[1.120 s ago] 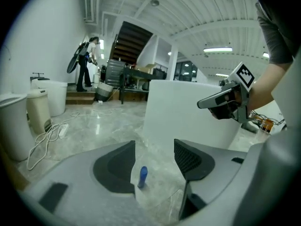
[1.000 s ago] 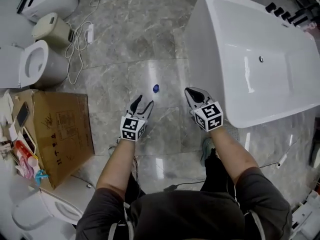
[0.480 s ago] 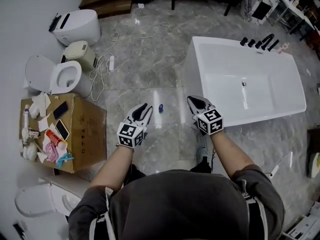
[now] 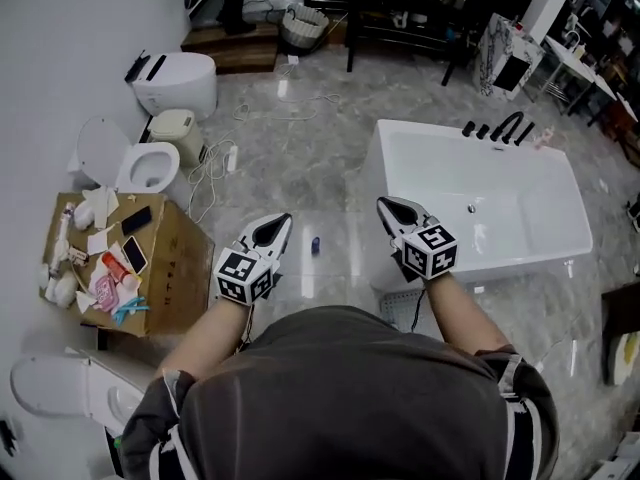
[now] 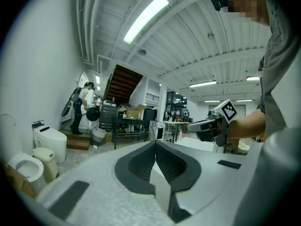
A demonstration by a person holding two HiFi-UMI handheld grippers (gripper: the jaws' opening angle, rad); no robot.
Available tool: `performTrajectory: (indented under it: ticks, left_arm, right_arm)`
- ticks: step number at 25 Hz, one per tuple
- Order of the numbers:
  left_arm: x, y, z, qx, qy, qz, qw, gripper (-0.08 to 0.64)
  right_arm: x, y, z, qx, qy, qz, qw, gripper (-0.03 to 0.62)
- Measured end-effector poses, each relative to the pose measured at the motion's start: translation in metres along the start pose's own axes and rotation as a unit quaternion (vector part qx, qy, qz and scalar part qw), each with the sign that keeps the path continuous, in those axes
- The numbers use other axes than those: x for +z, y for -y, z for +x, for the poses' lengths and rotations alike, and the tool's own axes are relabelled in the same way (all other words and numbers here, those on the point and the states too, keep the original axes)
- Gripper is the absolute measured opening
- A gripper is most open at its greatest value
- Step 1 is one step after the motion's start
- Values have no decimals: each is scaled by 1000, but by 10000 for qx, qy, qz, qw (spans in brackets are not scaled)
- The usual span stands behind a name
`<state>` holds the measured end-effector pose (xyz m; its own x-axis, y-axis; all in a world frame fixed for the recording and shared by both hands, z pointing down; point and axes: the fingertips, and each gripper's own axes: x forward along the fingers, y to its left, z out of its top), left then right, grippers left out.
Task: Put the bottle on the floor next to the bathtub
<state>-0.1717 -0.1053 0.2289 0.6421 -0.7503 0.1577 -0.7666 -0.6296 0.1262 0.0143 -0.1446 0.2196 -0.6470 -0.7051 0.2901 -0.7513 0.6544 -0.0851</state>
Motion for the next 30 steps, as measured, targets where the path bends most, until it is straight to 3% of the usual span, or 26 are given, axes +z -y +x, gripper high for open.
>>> performTrajectory:
  ticks: [12,30]
  left_arm:
    - [32,11,-12,-178,251,-178,9994,5]
    - [29,18,-12,-205,230,-200,9993,5]
  right_arm:
    - [7,4,-13,-66,140,120,9998,-9]
    - [4,2,-13,-37,103,91,9999,-9]
